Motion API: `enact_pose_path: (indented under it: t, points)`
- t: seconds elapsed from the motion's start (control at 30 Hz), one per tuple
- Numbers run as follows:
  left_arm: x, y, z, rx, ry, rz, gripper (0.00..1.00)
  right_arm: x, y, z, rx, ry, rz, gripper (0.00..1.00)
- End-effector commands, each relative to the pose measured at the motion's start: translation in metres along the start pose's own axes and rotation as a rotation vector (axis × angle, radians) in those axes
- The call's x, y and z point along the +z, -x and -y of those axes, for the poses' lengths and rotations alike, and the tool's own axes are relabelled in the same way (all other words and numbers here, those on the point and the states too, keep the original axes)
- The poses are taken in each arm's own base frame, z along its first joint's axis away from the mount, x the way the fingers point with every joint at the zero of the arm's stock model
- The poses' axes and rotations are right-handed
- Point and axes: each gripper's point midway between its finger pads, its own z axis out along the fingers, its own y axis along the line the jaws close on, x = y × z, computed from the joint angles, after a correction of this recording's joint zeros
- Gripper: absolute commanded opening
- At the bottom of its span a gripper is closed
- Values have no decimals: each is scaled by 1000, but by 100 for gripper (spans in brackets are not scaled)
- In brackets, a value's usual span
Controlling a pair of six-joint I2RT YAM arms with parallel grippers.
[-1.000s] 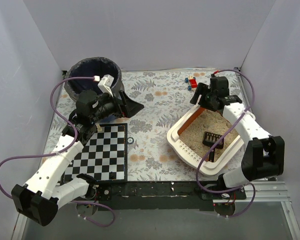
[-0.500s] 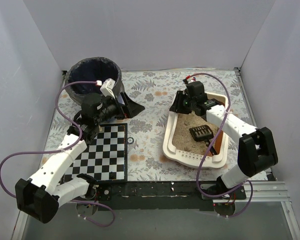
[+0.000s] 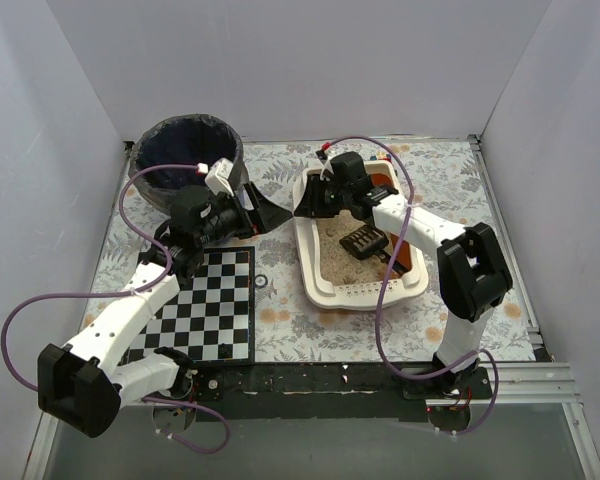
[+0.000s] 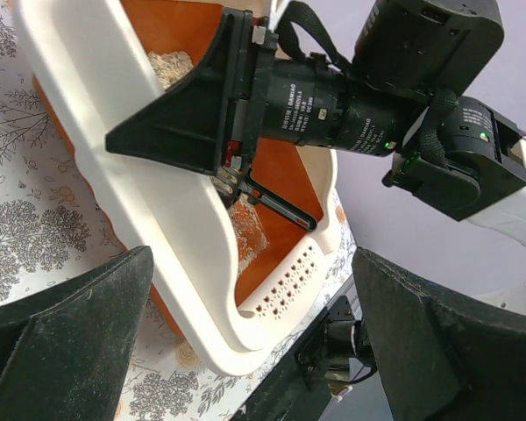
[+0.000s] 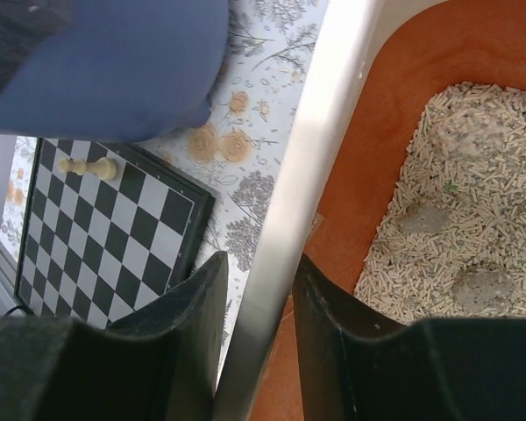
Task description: Clean the litter box
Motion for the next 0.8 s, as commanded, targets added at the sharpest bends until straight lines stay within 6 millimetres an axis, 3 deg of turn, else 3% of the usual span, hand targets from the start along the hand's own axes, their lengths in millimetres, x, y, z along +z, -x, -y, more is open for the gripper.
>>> enact_pose_path:
  t: [0.0,0.13,0.23,0.37,0.5,0.57,0.63,0.7,0.77]
  points:
    - [-4,6,6,0,-20,45,98,9,30,-53,-115,188,75,43]
    - [-3,7,14,19,-55,29,98,-12,38,-45,-214,102,85,67]
    - [-4,10,23,49,-88,36,98,-41,42,-33,-374,2,69,84]
    - [-5,13,38,90,-158,41,98,-93,35,-2,-552,-187,34,90]
    - [0,11,47,117,-207,15,98,-141,-1,53,-727,-406,-103,92]
    - [4,9,41,111,-190,16,98,-155,-37,75,-903,-387,-283,89]
    - [8,8,36,106,-173,7,98,-164,-65,89,-954,-360,-443,86]
    - [9,7,34,112,-163,2,98,-169,-73,102,-952,-403,-551,82]
    - [9,7,33,113,-161,6,98,-171,-73,103,-938,-410,-636,71]
